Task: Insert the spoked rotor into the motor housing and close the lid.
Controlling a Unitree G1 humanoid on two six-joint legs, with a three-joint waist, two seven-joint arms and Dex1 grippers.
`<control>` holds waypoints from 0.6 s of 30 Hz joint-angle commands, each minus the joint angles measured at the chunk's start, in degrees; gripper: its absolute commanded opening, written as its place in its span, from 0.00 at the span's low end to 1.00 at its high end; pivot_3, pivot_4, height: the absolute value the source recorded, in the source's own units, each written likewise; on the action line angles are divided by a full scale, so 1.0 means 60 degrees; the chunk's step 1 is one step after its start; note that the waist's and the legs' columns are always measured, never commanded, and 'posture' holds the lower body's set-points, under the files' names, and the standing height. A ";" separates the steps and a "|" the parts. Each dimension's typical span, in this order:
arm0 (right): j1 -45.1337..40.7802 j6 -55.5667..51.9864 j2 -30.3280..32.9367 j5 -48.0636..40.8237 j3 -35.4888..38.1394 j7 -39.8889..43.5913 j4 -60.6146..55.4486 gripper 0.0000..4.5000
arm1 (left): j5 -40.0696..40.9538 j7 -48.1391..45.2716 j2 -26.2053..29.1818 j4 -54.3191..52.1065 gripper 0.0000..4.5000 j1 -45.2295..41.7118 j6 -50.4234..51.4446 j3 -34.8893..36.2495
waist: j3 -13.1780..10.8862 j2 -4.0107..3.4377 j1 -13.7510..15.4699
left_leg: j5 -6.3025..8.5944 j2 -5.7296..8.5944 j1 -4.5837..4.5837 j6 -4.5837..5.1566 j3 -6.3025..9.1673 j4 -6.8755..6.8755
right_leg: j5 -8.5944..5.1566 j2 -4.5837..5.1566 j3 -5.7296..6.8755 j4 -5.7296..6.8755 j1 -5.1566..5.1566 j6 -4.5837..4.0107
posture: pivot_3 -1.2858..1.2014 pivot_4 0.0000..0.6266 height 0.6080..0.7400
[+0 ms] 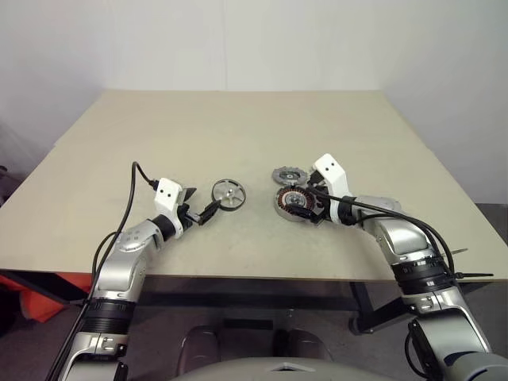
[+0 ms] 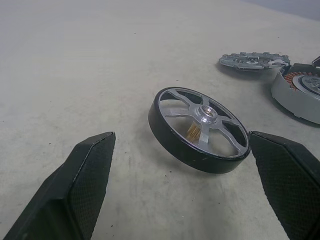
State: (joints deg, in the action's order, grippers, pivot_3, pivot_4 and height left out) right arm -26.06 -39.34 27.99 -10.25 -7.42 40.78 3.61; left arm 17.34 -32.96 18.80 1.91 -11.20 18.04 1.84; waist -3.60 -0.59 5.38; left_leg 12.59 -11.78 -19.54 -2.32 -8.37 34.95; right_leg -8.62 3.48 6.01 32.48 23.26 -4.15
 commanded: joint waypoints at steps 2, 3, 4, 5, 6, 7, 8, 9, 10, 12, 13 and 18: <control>-0.0339 0.0126 -0.0044 -0.0167 0.0319 -0.0065 -0.0202 0.99 | -0.0033 0.0025 0.0051 -0.0273 1.00 -0.0123 -0.0156 0.0075 | 0.0000 0.0000 0.0001 | 0.0000 0.0000 0.0000 0.0000 0.0000 0.0000 | 0.0000 0.0000 0.0000 0.0000 0.0000 0.0000 | 0.52 0.00 1.00; -0.0349 0.0121 -0.0065 -0.0180 0.0331 -0.0082 -0.0180 0.99 | -0.0035 0.0025 0.0050 -0.0269 1.00 -0.0127 -0.0157 0.0074 | 0.0000 0.0000 0.0001 | 0.0000 0.0000 0.0000 0.0000 0.0000 0.0000 | 0.0000 0.0000 0.0000 0.0000 0.0000 0.0000 | 0.52 0.00 1.00; -0.0357 0.0117 -0.0084 -0.0193 0.0344 -0.0101 -0.0161 0.99 | -0.0035 0.0026 0.0050 -0.0267 1.00 -0.0130 -0.0157 0.0074 | 0.0000 0.0000 0.0000 | 0.0000 0.0000 0.0000 0.0000 0.0000 0.0000 | 0.0000 0.0000 0.0000 0.0000 0.0000 0.0000 | 0.52 0.00 1.00; -0.0362 0.0119 -0.0099 -0.0208 0.0359 -0.0113 -0.0142 0.99 | -0.0039 0.0030 0.0049 -0.0267 1.00 -0.0130 -0.0159 0.0072 | 0.0000 0.0000 0.0000 | 0.0000 0.0000 0.0000 0.0000 0.0000 0.0000 | 0.0000 0.0000 0.0000 0.0000 0.0000 0.0000 | 0.52 0.00 1.00; -0.0368 0.0118 -0.0109 -0.0218 0.0368 -0.0123 -0.0125 0.99 | -0.0043 0.0034 0.0049 -0.0268 1.00 -0.0131 -0.0159 0.0072 | 0.0000 0.0000 0.0000 | 0.0000 0.0000 0.0000 0.0000 0.0000 -0.0001 | 0.0000 0.0000 0.0000 0.0000 0.0000 0.0000 | 0.52 0.00 1.00; -0.0372 0.0122 -0.0115 -0.0224 0.0373 -0.0128 -0.0114 0.99 | -0.0046 0.0038 0.0049 -0.0270 1.00 -0.0131 -0.0160 0.0072 | 0.0000 0.0000 0.0000 | 0.0000 0.0001 0.0000 0.0000 0.0000 -0.0002 | 0.0000 0.0000 0.0000 0.0000 0.0000 0.0000 | 0.52 0.00 1.00; -0.0371 0.0126 -0.0120 -0.0229 0.0372 -0.0128 -0.0107 0.99 | -0.0049 0.0042 0.0049 -0.0274 1.00 -0.0128 -0.0162 0.0072 | 0.0000 0.0000 0.0000 | 0.0000 0.0000 0.0000 0.0000 0.0000 -0.0002 | 0.0000 0.0000 0.0001 0.0000 0.0000 0.0000 | 0.52 0.00 1.00; -0.0378 0.0130 -0.0131 -0.0225 0.0366 -0.0136 -0.0090 0.99 | -0.0052 0.0045 0.0051 -0.0275 1.00 -0.0127 -0.0164 0.0074 | 0.0000 0.0000 0.0001 | 0.0000 0.0001 0.0000 0.0000 0.0000 -0.0002 | 0.0000 0.0000 0.0001 0.0000 0.0000 0.0000 | 0.52 0.00 1.00; -0.0386 0.0133 -0.0141 -0.0222 0.0360 -0.0145 -0.0073 0.99 | -0.0052 0.0047 0.0054 -0.0274 1.00 -0.0129 -0.0163 0.0080 | 0.0000 0.0000 0.0000 | 0.0000 0.0001 0.0000 0.0000 0.0000 -0.0002 | 0.0000 0.0000 0.0001 0.0000 0.0000 0.0000 | 0.52 0.00 1.00; -0.0396 0.0140 -0.0151 -0.0217 0.0355 -0.0158 -0.0052 0.99 | -0.0054 0.0050 0.0059 -0.0279 1.00 -0.0128 -0.0163 0.0083 | 0.0000 0.0000 0.0000 | 0.0000 0.0000 0.0000 0.0000 0.0000 -0.0002 | 0.0000 0.0000 0.0000 0.0000 0.0000 0.0000 | 0.52 0.00 1.00; -0.0402 0.0142 -0.0153 -0.0213 0.0353 -0.0164 -0.0046 0.99 | -0.0054 0.0052 0.0060 -0.0278 1.00 -0.0129 -0.0161 0.0085 | 0.0000 0.0000 0.0000 | 0.0000 0.0000 0.0000 0.0000 0.0000 -0.0002 | 0.0000 0.0000 0.0001 0.0000 0.0000 0.0000 | 0.52 0.00 1.00; -0.0409 0.0144 -0.0138 -0.0182 0.0332 -0.0218 -0.0045 0.99 | -0.0055 0.0043 0.0065 -0.0274 1.00 -0.0131 -0.0153 0.0092 | 0.0000 0.0000 0.0000 | 0.0000 0.0001 0.0000 0.0000 0.0000 -0.0003 | 0.0000 0.0000 0.0001 -0.0001 0.0000 0.0000 | 0.52 0.00 1.00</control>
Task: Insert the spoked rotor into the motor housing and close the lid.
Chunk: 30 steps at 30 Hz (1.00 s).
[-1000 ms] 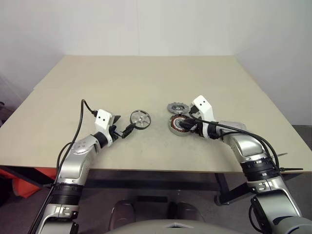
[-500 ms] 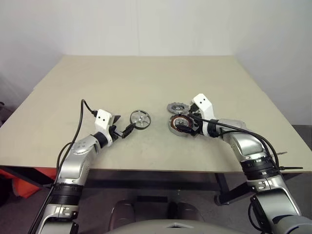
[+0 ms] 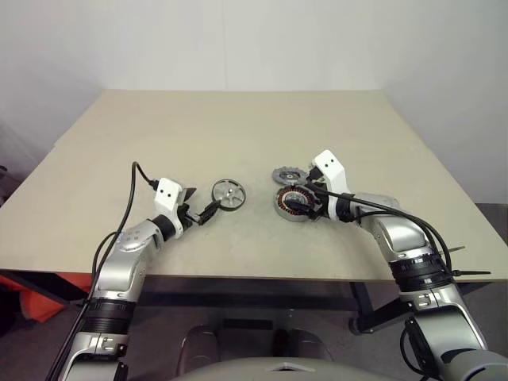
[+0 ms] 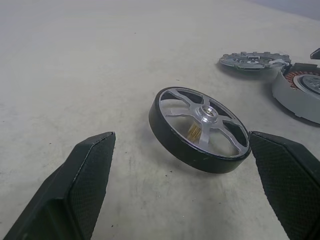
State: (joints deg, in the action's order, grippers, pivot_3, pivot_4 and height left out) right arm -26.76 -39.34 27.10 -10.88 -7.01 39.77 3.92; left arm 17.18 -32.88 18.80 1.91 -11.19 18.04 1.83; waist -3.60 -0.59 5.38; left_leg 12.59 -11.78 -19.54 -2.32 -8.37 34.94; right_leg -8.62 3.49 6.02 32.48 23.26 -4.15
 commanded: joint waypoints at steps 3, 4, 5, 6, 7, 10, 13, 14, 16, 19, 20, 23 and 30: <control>-0.0274 0.0188 0.0061 -0.0027 0.0220 -0.0042 -0.0121 0.99 | -0.0027 0.0025 0.0064 -0.0271 1.00 -0.0130 -0.0151 0.0093 | 0.0000 0.0000 0.0000 | 0.0000 0.0000 0.0000 0.0000 0.0000 -0.0001 | 0.0000 0.0000 0.0000 0.0000 0.0000 0.0000 | 0.52 0.00 1.00; -0.0264 0.0219 0.0083 0.0010 0.0196 -0.0046 -0.0129 0.99 | -0.0026 0.0024 0.0062 -0.0270 1.00 -0.0129 -0.0152 0.0093 | 0.0000 0.0000 0.0000 | 0.0000 0.0000 0.0000 0.0000 0.0000 -0.0001 | 0.0000 0.0000 0.0000 0.0000 0.0000 0.0000 | 0.52 0.00 1.00; -0.0252 0.0238 0.0106 0.0063 0.0166 -0.0064 -0.0136 0.99 | -0.0026 0.0025 0.0061 -0.0274 1.00 -0.0126 -0.0149 0.0091 | 0.0000 0.0000 0.0000 | 0.0000 0.0000 0.0000 0.0000 0.0000 -0.0001 | 0.0000 0.0000 0.0000 0.0000 0.0000 0.0000 | 0.52 0.00 1.00; -0.0243 0.0285 0.0123 0.0122 0.0131 -0.0075 -0.0125 0.99 | -0.0026 0.0023 0.0060 -0.0276 1.00 -0.0125 -0.0147 0.0089 | 0.0000 0.0000 0.0000 | 0.0000 0.0000 0.0000 0.0000 0.0000 -0.0002 | 0.0000 0.0000 0.0000 0.0000 0.0001 0.0000 | 0.52 0.00 1.00; -0.0235 0.0315 0.0128 0.0165 0.0113 -0.0083 -0.0115 0.99 | -0.0026 0.0023 0.0060 -0.0279 1.00 -0.0124 -0.0145 0.0086 | 0.0000 0.0000 0.0000 | 0.0000 0.0000 0.0001 0.0000 0.0000 -0.0001 | 0.0000 0.0000 0.0000 0.0000 0.0001 0.0000 | 0.52 0.00 1.00; -0.0181 0.0306 0.0117 0.0108 0.0136 0.0024 -0.0150 0.99 | -0.0027 0.0024 0.0058 -0.0290 1.00 -0.0120 -0.0138 0.0081 | 0.0000 0.0000 -0.0002 | 0.0000 0.0000 0.0000 0.0000 0.0000 -0.0002 | 0.0000 0.0000 0.0000 0.0000 0.0001 0.0000 | 0.52 0.00 1.00; -0.0140 0.0239 0.0110 0.0056 0.0175 0.0054 -0.0216 0.90 | -0.0026 0.0024 0.0059 -0.0300 1.00 -0.0115 -0.0129 0.0080 | 0.0000 0.0000 -0.0003 | 0.0000 0.0000 0.0001 0.0000 0.0000 -0.0003 | 0.0000 0.0000 0.0001 -0.0001 0.0001 0.0000 | 0.52 0.00 1.00; -0.0146 0.0238 0.0104 0.0071 0.0177 0.0031 -0.0210 0.86 | -0.0027 0.0023 0.0059 -0.0299 1.00 -0.0114 -0.0128 0.0079 | 0.0000 0.0000 -0.0002 | 0.0000 0.0000 0.0000 0.0000 0.0000 -0.0003 | 0.0000 0.0000 0.0000 -0.0002 0.0001 0.0000 | 0.52 0.00 1.00; -0.0174 0.0280 0.0089 0.0138 0.0163 -0.0047 -0.0176 0.71 | -0.0024 0.0019 0.0060 -0.0301 1.00 -0.0112 -0.0126 0.0080 | 0.0000 0.0000 -0.0002 | 0.0000 0.0000 0.0000 0.0000 0.0000 -0.0003 | 0.0000 0.0000 0.0001 -0.0004 0.0001 0.0000 | 0.52 0.00 1.00; -0.0193 0.0256 0.0093 0.0147 0.0138 -0.0058 -0.0152 0.56 | -0.0020 0.0013 0.0061 -0.0309 1.00 -0.0104 -0.0123 0.0079 | 0.0000 0.0000 -0.0002 | 0.0000 0.0000 0.0000 0.0000 0.0000 -0.0005 | 0.0000 0.0000 0.0001 -0.0004 0.0001 0.0000 | 0.52 0.00 1.00; -0.0194 0.0257 0.0096 0.0148 0.0134 -0.0056 -0.0149 0.56 | -0.0021 0.0012 0.0061 -0.0311 1.00 -0.0102 -0.0123 0.0077 | 0.0000 0.0000 -0.0003 | 0.0000 0.0000 0.0000 0.0000 0.0000 -0.0006 | 0.0000 0.0000 0.0001 -0.0004 0.0001 0.0000 | 0.52 0.00 1.00; -0.0198 0.0263 0.0108 0.0147 0.0142 -0.0049 -0.0134 0.56 | -0.0022 0.0016 0.0056 -0.0317 1.00 -0.0101 -0.0115 0.0072 | 0.0000 0.0000 -0.0003 | 0.0000 0.0000 0.0000 0.0000 0.0000 -0.0009 | 0.0000 0.0000 0.0002 -0.0006 0.0001 0.0000 | 0.52 0.00 1.00; -0.0248 0.0070 0.0067 -0.0090 0.0267 0.0070 -0.0119 0.19 | -0.0025 0.0016 0.0056 -0.0304 1.00 -0.0115 -0.0105 0.0067 | 0.0000 0.0000 -0.0002 | 0.0000 0.0002 0.0000 0.0000 0.0000 -0.0016 | 0.0000 0.0000 0.0002 -0.0008 0.0002 0.0000 | 0.52 0.00 1.00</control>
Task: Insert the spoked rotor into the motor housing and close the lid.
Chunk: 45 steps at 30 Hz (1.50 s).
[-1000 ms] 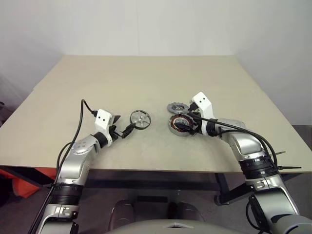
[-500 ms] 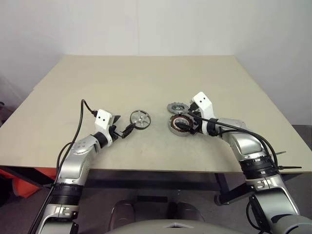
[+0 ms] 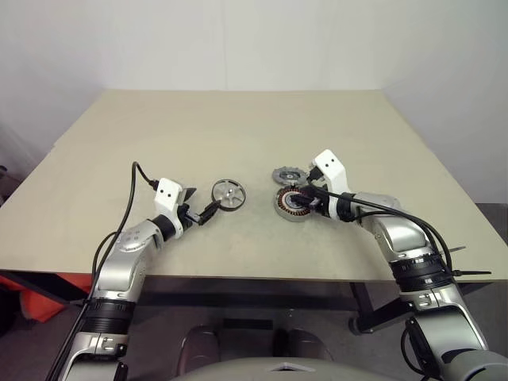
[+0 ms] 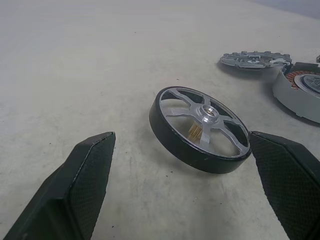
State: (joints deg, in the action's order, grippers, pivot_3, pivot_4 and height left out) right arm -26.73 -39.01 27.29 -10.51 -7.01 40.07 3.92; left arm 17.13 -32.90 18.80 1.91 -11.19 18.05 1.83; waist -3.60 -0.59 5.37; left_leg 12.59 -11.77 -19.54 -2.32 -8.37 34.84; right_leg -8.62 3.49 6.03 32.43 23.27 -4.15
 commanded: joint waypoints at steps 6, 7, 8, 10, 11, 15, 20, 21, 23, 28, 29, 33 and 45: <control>-0.0245 0.0015 0.0068 -0.0054 0.0176 0.0004 -0.0138 0.01 | -0.0023 0.0034 0.0065 -0.0335 1.00 -0.0094 -0.0103 0.0075 | 0.0000 0.0000 0.0000 | 0.0000 0.0000 0.0000 0.0000 0.0000 -0.0003 | 0.0000 0.0000 0.0000 -0.0001 0.0000 0.0000 | 0.52 0.00 1.00; -0.0233 0.0007 0.0123 -0.0014 0.0103 0.0056 -0.0184 0.01 | -0.0023 0.0037 0.0067 -0.0346 1.00 -0.0085 -0.0101 0.0079 | 0.0000 0.0000 -0.0001 | 0.0000 0.0000 0.0000 0.0000 0.0000 -0.0003 | 0.0000 0.0000 0.0000 -0.0001 0.0000 0.0000 | 0.52 0.00 1.00; -0.0222 -0.0018 0.0164 0.0014 0.0048 0.0094 -0.0226 0.01 | -0.0023 0.0042 0.0068 -0.0360 1.00 -0.0076 -0.0096 0.0080 | 0.0000 0.0000 -0.0001 | 0.0000 -0.0001 0.0000 0.0000 0.0000 -0.0003 | 0.0000 0.0000 0.0000 -0.0001 0.0000 0.0000 | 0.52 0.00 1.00; -0.0202 -0.0046 0.0184 0.0030 0.0008 0.0126 -0.0277 0.01 | -0.0022 0.0052 0.0065 -0.0382 1.00 -0.0062 -0.0089 0.0081 | 0.0000 0.0000 0.0000 | 0.0000 0.0000 0.0000 0.0000 0.0000 -0.0003 | 0.0000 0.0000 0.0000 -0.0001 0.0000 0.0000 | 0.52 0.00 1.00; -0.0192 -0.0046 0.0181 0.0035 -0.0004 0.0130 -0.0283 0.01 | -0.0021 0.0057 0.0062 -0.0393 1.00 -0.0054 -0.0086 0.0079 | 0.0000 0.0000 0.0001 | 0.0000 0.0000 0.0000 0.0000 0.0000 -0.0003 | 0.0000 0.0000 0.0000 -0.0002 0.0000 0.0000 | 0.52 0.00 1.00; -0.0097 0.0023 0.0135 0.0152 -0.0174 0.0137 -0.0066 0.01 | -0.0012 0.0071 0.0050 -0.0419 1.00 -0.0034 -0.0075 0.0078 | 0.0000 0.0000 -0.0001 | 0.0000 -0.0001 0.0000 0.0000 0.0000 -0.0005 | 0.0000 0.0000 0.0001 -0.0002 0.0001 0.0000 | 0.52 0.00 1.00; 0.0050 0.0318 0.0097 0.0535 -0.0433 -0.0040 0.0513 0.01 | -0.0002 0.0105 0.0027 -0.0451 1.00 0.0006 -0.0082 0.0058 | 0.0002 0.0000 -0.0001 | 0.0000 -0.0001 0.0003 0.0000 -0.0002 -0.0007 | 0.0000 0.0004 -0.0001 -0.0003 -0.0001 0.0000 | 0.52 0.00 1.00; 0.0037 0.0302 0.0121 0.0508 -0.0411 -0.0028 0.0485 0.01 | 0.0004 0.0113 0.0024 -0.0459 1.00 0.0019 -0.0082 0.0063 | 0.0002 0.0000 -0.0003 | 0.0000 -0.0001 0.0008 0.0000 -0.0002 -0.0007 | 0.0000 0.0004 0.0000 -0.0003 -0.0005 0.0000 | 0.52 0.00 1.00; 0.0004 0.0261 0.0179 0.0447 -0.0357 0.0010 0.0400 0.01 | 0.0006 0.0122 0.0025 -0.0476 1.00 0.0048 -0.0084 0.0065 | 0.0001 0.0000 -0.0003 | 0.0000 0.0001 0.0014 0.0000 -0.0002 -0.0007 | 0.0000 0.0005 0.0001 -0.0003 -0.0009 0.0000 | 0.52 0.00 1.00; -0.0253 0.0263 0.0184 0.0278 -0.0104 0.0028 0.0216 0.01 | 0.0013 0.0136 0.0009 -0.0482 1.00 0.0064 -0.0078 0.0058 | 0.0001 0.0000 -0.0003 | -0.0001 0.0003 0.0018 -0.0002 -0.0001 -0.0006 | 0.0000 0.0005 0.0008 -0.0008 -0.0014 0.0000 | 0.52 0.00 1.00; -0.0300 0.0230 0.0168 0.0234 -0.0063 0.0020 0.0130 0.01 | 0.0017 0.0137 0.0008 -0.0489 1.00 0.0068 -0.0075 0.0057 | 0.0001 0.0000 -0.0004 | -0.0001 0.0002 0.0017 -0.0002 -0.0002 -0.0006 | 0.0000 0.0005 0.0012 -0.0011 -0.0014 0.0000 | 0.52 0.00 1.00; -0.0453 0.0079 0.0112 0.0085 0.0000 0.0024 -0.0192 0.01 | 0.0022 0.0139 0.0010 -0.0491 1.00 0.0075 -0.0059 0.0054 | 0.0001 0.0000 -0.0007 | -0.0001 0.0000 0.0010 -0.0002 -0.0001 -0.0010 | 0.0000 0.0005 0.0015 -0.0018 -0.0012 0.0000 | 0.52 0.00 1.00; -0.0188 0.0041 -0.0332 0.0339 -0.0551 -0.0087 0.0162 0.01 | 0.0018 0.0157 0.0056 -0.0508 1.00 0.0080 -0.0018 0.0096 | 0.0001 0.0000 -0.0001 | -0.0001 -0.0004 0.0012 -0.0003 -0.0002 -0.0059 | 0.0000 0.0011 0.0011 -0.0021 -0.0004 -0.0001 | 0.52 0.00 1.00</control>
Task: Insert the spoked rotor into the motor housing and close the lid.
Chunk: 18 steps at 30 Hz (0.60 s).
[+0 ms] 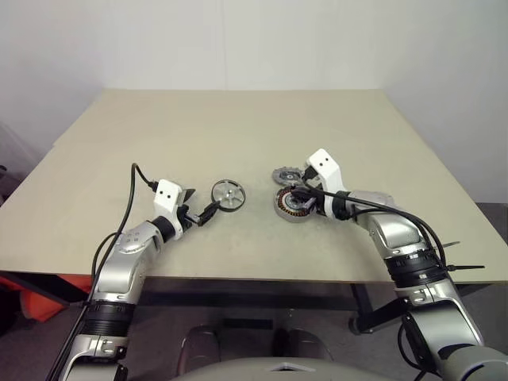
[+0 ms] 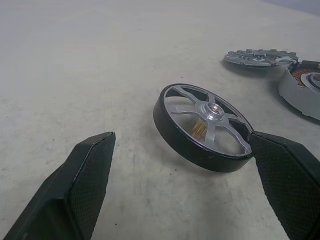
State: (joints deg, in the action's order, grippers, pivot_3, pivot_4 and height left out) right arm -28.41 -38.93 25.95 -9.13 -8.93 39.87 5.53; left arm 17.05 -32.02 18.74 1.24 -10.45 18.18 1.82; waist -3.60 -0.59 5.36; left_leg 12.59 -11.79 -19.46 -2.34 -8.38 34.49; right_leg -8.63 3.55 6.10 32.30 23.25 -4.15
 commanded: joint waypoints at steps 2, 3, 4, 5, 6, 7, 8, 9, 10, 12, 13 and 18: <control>0.0260 0.0087 -0.0176 0.0276 -0.0383 -0.0176 0.0028 0.01 | 0.0030 0.0027 0.0069 -0.0412 1.00 -0.0034 -0.0033 0.0106 | 0.0001 -0.0001 0.0001 | -0.0001 0.0000 0.0001 -0.0001 0.0000 -0.0005 | 0.0000 0.0002 0.0000 0.0000 0.0000 0.0000 | 0.52 0.00 1.00; 0.0281 0.0088 -0.0203 0.0286 -0.0383 -0.0196 0.0026 0.01 | 0.0032 0.0031 0.0073 -0.0416 1.00 -0.0029 -0.0033 0.0114 | 0.0001 -0.0001 -0.0001 | 0.0000 -0.0001 0.0002 -0.0001 -0.0003 -0.0007 | 0.0000 0.0006 -0.0003 0.0000 -0.0001 0.0000 | 0.52 0.00 1.00; 0.0268 0.0061 -0.0219 0.0254 -0.0357 -0.0205 -0.0009 0.01 | 0.0035 0.0033 0.0076 -0.0419 1.00 -0.0024 -0.0032 0.0119 | 0.0001 -0.0001 -0.0004 | -0.0001 0.0000 0.0008 -0.0001 -0.0004 -0.0010 | 0.0000 0.0012 -0.0003 0.0000 -0.0008 0.0000 | 0.52 0.00 1.00; 0.0188 0.0047 -0.0208 0.0216 -0.0291 -0.0205 -0.0034 0.01 | 0.0035 0.0036 0.0079 -0.0419 1.00 -0.0021 -0.0032 0.0125 | 0.0001 -0.0001 -0.0008 | -0.0001 0.0001 0.0024 -0.0001 -0.0005 -0.0010 | 0.0000 0.0015 -0.0003 0.0000 -0.0012 0.0000 | 0.52 0.00 1.00; 0.0129 0.0042 -0.0197 0.0193 -0.0248 -0.0206 -0.0048 0.01 | 0.0034 0.0039 0.0081 -0.0418 1.00 -0.0019 -0.0032 0.0128 | 0.0001 -0.0001 -0.0010 | -0.0001 0.0002 0.0031 -0.0001 -0.0006 -0.0010 | 0.0000 0.0019 -0.0002 -0.0001 -0.0017 0.0000 | 0.52 0.00 1.00; 0.0017 0.0065 -0.0171 0.0161 -0.0152 -0.0214 -0.0029 0.01 | 0.0034 0.0041 0.0081 -0.0420 1.00 -0.0019 -0.0031 0.0128 | 0.0001 -0.0001 -0.0013 | -0.0002 0.0003 0.0039 -0.0002 -0.0006 -0.0010 | 0.0000 0.0020 -0.0002 -0.0001 -0.0024 0.0000 | 0.52 0.00 1.00; -0.0098 0.0067 -0.0145 0.0109 -0.0034 -0.0220 -0.0041 0.01 | 0.0033 0.0039 0.0081 -0.0420 1.00 -0.0018 -0.0033 0.0125 | 0.0001 -0.0001 -0.0013 | -0.0002 0.0005 0.0046 -0.0003 -0.0006 -0.0010 | 0.0000 0.0020 0.0001 -0.0006 -0.0031 0.0000 | 0.52 0.00 1.00; -0.0188 0.0066 -0.0120 0.0058 0.0069 -0.0219 -0.0067 0.01 | 0.0031 0.0037 0.0079 -0.0418 1.00 -0.0019 -0.0035 0.0120 | 0.0001 -0.0001 -0.0012 | -0.0003 0.0006 0.0045 -0.0005 -0.0006 -0.0010 | 0.0000 0.0019 0.0005 -0.0016 -0.0035 0.0001 | 0.52 0.00 1.00; -0.0244 0.0060 -0.0104 0.0025 0.0133 -0.0218 -0.0088 0.01 | 0.0031 0.0035 0.0078 -0.0419 1.00 -0.0019 -0.0036 0.0117 | 0.0001 -0.0001 -0.0012 | -0.0004 0.0005 0.0042 -0.0007 -0.0006 -0.0010 | 0.0000 0.0019 0.0011 -0.0024 -0.0036 0.0001 | 0.52 0.00 1.00; -0.0364 0.0019 -0.0042 -0.0061 0.0278 -0.0186 -0.0209 0.01 | 0.0039 0.0035 0.0069 -0.0424 1.00 -0.0013 -0.0033 0.0117 | 0.0001 -0.0001 -0.0012 | -0.0005 0.0003 0.0035 -0.0007 -0.0007 -0.0010 | 0.0000 0.0019 0.0016 -0.0037 -0.0036 0.0001 | 0.52 0.00 1.00; -0.0444 -0.0026 -0.0005 -0.0114 0.0368 -0.0185 -0.0268 0.01 | 0.0047 0.0038 0.0061 -0.0429 1.00 -0.0001 -0.0031 0.0121 | 0.0001 -0.0001 -0.0010 | -0.0005 0.0003 0.0035 -0.0007 -0.0007 -0.0010 | 0.0000 0.0019 0.0016 -0.0041 -0.0036 0.0001 | 0.52 0.00 1.00; -0.0586 -0.0053 0.0109 -0.0116 0.0484 -0.0192 -0.0294 0.01 | 0.0055 0.0051 0.0057 -0.0463 1.00 0.0027 -0.0004 0.0122 | 0.0001 -0.0002 0.0006 | -0.0004 -0.0001 0.0033 -0.0006 -0.0007 -0.0045 | 0.0000 0.0020 0.0012 -0.0044 -0.0032 0.0001 | 0.52 0.00 1.00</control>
State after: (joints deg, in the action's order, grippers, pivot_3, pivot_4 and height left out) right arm -30.54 -39.45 26.23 -9.22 -7.33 38.65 5.98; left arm 17.07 -31.95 18.79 0.88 -9.97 18.24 1.86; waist -3.59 -0.60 5.39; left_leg 12.56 -11.80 -19.26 -2.37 -8.43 34.18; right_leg -8.62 3.67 6.17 32.04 23.07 -4.15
